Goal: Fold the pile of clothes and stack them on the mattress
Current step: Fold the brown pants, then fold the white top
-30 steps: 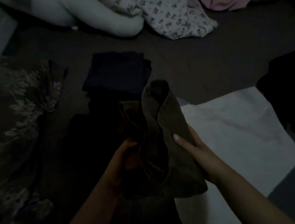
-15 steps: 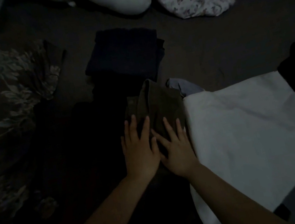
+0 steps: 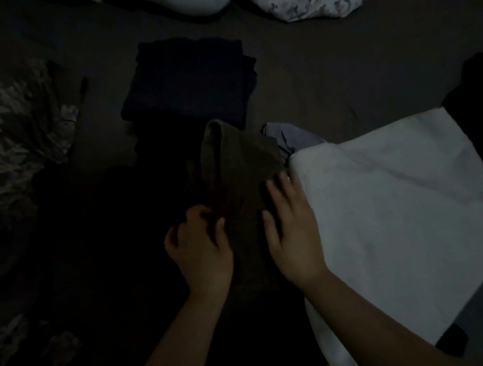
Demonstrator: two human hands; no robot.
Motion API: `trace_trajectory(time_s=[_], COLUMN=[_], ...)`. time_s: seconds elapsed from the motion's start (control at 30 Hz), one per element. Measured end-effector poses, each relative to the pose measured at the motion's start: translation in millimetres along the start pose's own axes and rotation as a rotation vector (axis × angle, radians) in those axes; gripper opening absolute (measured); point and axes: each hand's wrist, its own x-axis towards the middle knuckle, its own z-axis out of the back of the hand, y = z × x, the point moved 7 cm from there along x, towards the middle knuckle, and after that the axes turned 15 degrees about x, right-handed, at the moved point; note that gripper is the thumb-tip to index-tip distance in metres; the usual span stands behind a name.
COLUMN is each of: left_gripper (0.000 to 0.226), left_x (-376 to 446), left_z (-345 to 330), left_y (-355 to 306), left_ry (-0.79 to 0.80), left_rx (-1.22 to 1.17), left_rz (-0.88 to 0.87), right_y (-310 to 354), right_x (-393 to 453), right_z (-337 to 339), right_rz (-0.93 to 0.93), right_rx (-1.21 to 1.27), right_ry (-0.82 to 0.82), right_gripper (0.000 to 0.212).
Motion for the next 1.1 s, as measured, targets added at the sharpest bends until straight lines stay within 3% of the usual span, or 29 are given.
trace_trajectory(time_s=[0.1,0.2,0.27,0.4,0.57,0.6,0.67,0.73,0.77,0.83,0.9,1.0,1.1], left_gripper=[0.041,0.038,0.034,0.032,0.045,0.052,0.061,0.063,0.062,0.058,0.056,0.056,0.051], left_x=[-3,0,-6,-19,-8,-5,1,-3,-8,-16,-17,-20,-35], left_z=[-33,-36,-31,-28,-47,-44,-30,-26,-35,-59,-64,-55,-37], left_y=[22,0,-7,-13,-2,-3,-14,-33,-37,-30,-22,-24,-35], left_ry=[0.222,0.202,0.146,0.168,0.352,0.361,0.224,0.131,0.197,0.425,0.492,0.429,0.226], left_rx=[0.065,0.058,0.122,0.033,0.072,0.078,0.140,0.278,0.359,0.423,0.475,0.541,0.520], left_rz=[0.151,-0.014,-0.059,-0.095,-0.068,-0.074,-0.175,-0.374,-0.462,-0.443,-0.370,-0.366,-0.373], right_y=[-16,-29,-26,-17,-46,-37,-12,-4,-5,-11,-16,-54,-113], right_x=[0,2,-1,-12,-5,-1,6,5,5,9,14,-4,-72], right_z=[-30,-19,-17,-4,-24,-24,-30,-45,-50,-43,-15,45,113], right_rz=[-0.015,-0.204,-0.282,-0.158,-0.312,-0.255,-0.038,0.069,0.042,-0.056,-0.137,-0.323,-0.688], right_rx=[-0.009,0.228,0.376,0.295,-0.128,-0.246,-0.368,-0.297,-0.198,0.009,0.186,0.211,0.106], right_ry=[0.175,-0.055,-0.126,-0.212,0.070,0.060,0.076,0.249,0.358,0.457,0.343,-0.008,-0.326], right_gripper=[0.056,0.053,0.051,0.050,0.058,0.059,0.061,0.061,0.061,0.063,0.054,0.035,0.026])
